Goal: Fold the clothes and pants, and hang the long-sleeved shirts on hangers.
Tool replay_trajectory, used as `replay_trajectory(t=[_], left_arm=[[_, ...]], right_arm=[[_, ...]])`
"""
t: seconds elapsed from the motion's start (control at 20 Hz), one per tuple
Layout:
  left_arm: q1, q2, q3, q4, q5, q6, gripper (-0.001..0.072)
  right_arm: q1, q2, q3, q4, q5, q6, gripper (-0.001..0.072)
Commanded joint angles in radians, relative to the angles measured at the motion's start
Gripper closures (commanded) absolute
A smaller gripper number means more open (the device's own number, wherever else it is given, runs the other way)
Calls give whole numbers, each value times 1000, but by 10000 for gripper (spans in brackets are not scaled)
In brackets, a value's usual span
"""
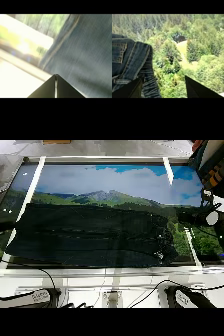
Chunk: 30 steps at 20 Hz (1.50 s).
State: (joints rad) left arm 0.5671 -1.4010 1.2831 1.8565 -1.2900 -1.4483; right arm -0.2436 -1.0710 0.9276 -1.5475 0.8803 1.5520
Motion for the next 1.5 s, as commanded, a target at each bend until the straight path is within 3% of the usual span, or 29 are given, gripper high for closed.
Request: replay_trajectory(t=[0.0,0.15,0.2,0.25,0.45,0.65,0.9,0.95,1.0,1.05,1.1,1.35,1.45], left_arm=[[139,61,-67,-99,-148,128,679],[301,143,-229,-222,34,152,649],[344,143,-257,-272,80,156,443],[384,133,-276,-330,113,158,282],[485,27,-294,-561,133,253,282],[505,-122,-294,-737,185,430,284],[505,-214,-294,-1054,323,499,289],[505,-214,-293,-1096,335,512,313],[505,-213,-292,-1141,332,541,409],[505,-211,-292,-1176,328,560,520],[505,-206,-292,-1202,317,591,657],[505,-104,-292,-1222,287,754,678],[505,-66,-292,-1222,286,761,678]], right_arm=[[1,1,8,-6,62,-43,156],[1,1,8,-6,97,-51,156],[1,1,8,-5,98,-51,156],[1,1,8,-3,98,-51,156],[1,1,8,10,128,-50,156],[1,1,9,35,214,-50,156],[1,1,100,59,463,-50,157],[1,1,119,59,508,-51,160],[1,4,126,58,547,-53,254],[1,12,120,57,583,-54,397],[1,24,108,59,610,-53,484],[1,187,-45,220,637,-46,511],[1,251,-127,284,631,-2,494]])
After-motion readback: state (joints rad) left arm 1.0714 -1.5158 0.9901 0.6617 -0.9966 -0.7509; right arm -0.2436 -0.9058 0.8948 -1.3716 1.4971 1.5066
